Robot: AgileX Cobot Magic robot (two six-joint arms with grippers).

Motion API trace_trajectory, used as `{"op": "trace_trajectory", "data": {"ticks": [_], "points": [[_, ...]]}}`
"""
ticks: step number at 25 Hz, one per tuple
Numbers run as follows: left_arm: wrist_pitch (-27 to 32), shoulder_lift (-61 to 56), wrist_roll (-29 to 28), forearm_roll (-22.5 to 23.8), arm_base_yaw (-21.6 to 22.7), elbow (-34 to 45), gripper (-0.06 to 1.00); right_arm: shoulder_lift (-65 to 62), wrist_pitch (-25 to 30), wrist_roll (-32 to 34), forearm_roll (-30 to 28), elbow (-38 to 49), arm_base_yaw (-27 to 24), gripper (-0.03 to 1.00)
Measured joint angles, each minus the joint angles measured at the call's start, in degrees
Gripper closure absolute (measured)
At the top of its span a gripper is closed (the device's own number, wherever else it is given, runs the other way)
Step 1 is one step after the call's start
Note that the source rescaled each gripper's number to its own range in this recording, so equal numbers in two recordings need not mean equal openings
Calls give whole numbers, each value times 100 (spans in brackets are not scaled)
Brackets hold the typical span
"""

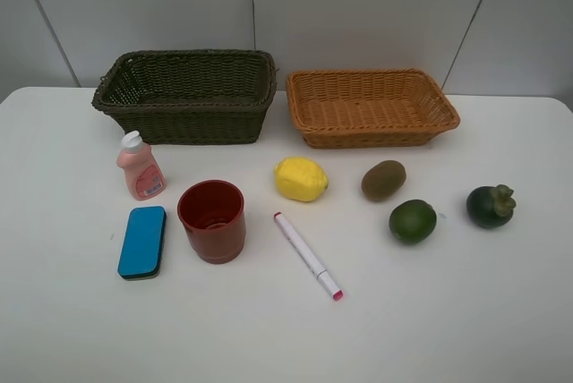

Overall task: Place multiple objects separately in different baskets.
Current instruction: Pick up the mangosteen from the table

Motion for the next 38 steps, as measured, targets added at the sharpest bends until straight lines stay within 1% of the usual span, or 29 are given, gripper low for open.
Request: {"op": "trace_trajectory", "data": {"ticks": [38], "points": [[0,0,0,0,0,0,-6,0,0,0,0,0,0,-3]]}}
